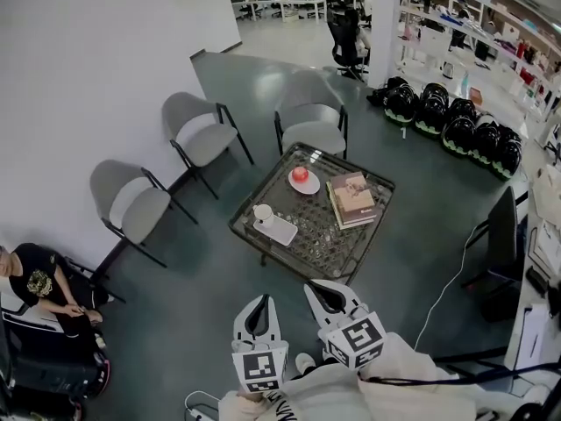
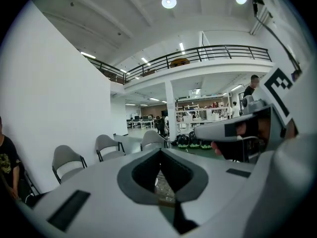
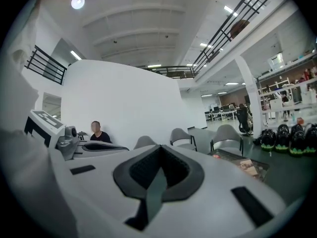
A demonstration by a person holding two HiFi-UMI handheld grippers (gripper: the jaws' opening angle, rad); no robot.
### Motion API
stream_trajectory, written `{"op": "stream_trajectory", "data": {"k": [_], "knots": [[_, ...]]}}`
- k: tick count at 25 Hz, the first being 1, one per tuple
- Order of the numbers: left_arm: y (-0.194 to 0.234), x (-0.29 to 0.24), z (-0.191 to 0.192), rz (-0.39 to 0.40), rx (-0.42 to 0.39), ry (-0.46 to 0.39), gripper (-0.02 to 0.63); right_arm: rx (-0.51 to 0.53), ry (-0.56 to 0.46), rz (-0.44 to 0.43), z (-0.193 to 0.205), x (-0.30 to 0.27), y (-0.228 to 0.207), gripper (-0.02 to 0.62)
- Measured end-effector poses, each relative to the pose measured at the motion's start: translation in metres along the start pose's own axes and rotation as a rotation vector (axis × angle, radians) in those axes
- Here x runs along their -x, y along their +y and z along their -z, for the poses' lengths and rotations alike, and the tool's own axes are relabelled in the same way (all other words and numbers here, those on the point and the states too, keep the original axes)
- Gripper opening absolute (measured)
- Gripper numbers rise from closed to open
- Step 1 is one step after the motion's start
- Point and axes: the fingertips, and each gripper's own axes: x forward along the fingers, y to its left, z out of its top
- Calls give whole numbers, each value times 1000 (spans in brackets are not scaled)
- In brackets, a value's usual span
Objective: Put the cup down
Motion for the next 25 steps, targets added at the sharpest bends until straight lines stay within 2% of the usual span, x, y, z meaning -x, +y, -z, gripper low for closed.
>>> {"op": "stream_trajectory", "data": {"k": [7, 25], "knots": [[-2, -2, 5, -1, 27, 6, 11, -53, 48, -46, 10, -4, 3, 5], [0, 1, 5, -9, 27, 7, 11, -25, 49, -54, 9, -6, 7, 5]]}}
